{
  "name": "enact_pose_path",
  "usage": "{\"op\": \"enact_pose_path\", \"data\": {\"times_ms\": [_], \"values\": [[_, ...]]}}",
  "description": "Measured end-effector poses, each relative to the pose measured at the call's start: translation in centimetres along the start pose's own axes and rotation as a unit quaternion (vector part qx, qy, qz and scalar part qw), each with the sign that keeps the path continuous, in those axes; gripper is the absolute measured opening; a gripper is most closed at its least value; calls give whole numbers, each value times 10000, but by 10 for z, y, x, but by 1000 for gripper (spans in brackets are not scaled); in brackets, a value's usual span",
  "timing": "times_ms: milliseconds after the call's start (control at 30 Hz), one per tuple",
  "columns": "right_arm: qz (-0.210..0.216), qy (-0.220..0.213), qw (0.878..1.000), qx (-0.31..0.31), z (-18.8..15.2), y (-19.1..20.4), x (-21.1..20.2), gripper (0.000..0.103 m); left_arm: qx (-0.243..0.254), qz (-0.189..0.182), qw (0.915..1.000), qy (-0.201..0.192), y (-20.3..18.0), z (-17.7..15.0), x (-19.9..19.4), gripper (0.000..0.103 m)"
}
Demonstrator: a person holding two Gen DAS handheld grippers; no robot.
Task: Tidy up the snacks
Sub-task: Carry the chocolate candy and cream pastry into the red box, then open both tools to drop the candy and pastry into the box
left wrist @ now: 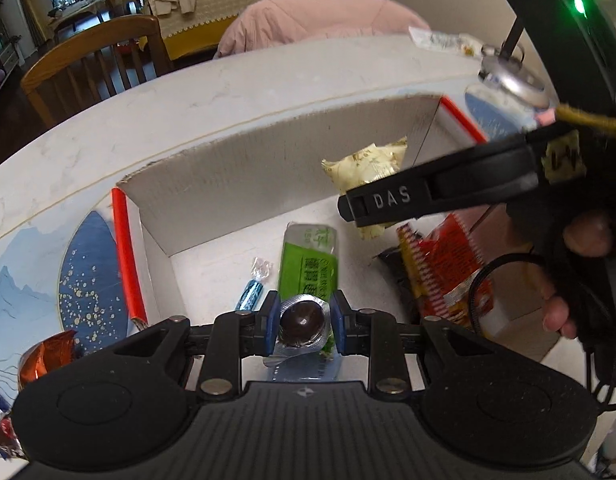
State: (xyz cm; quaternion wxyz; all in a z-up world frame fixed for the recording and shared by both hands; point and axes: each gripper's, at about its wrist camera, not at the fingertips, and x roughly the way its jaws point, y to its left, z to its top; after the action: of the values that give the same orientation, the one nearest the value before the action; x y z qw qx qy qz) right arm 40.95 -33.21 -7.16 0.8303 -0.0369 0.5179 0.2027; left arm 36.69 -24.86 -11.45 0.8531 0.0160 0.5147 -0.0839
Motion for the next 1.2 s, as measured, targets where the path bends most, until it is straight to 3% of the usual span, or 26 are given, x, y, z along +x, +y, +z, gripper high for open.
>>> {"op": "enact_pose_path", "data": {"times_ms": [567, 733, 1000, 1200], "values": [[31, 273, 9996, 27, 1, -2, 14, 47, -177, -87, 9988, 459, 6, -5, 24, 26], [16, 218, 9997, 64, 0, -2, 11, 65, -208, -166, 9986, 453, 8, -6, 26, 26], [13, 36, 10000, -9, -1, 5, -1, 68, -250, -203, 9988, 381, 8, -7, 20, 26], [-7, -127, 9999, -79, -3, 11, -16, 77, -300, -271, 9988, 258, 10, -9, 7, 31]]}}
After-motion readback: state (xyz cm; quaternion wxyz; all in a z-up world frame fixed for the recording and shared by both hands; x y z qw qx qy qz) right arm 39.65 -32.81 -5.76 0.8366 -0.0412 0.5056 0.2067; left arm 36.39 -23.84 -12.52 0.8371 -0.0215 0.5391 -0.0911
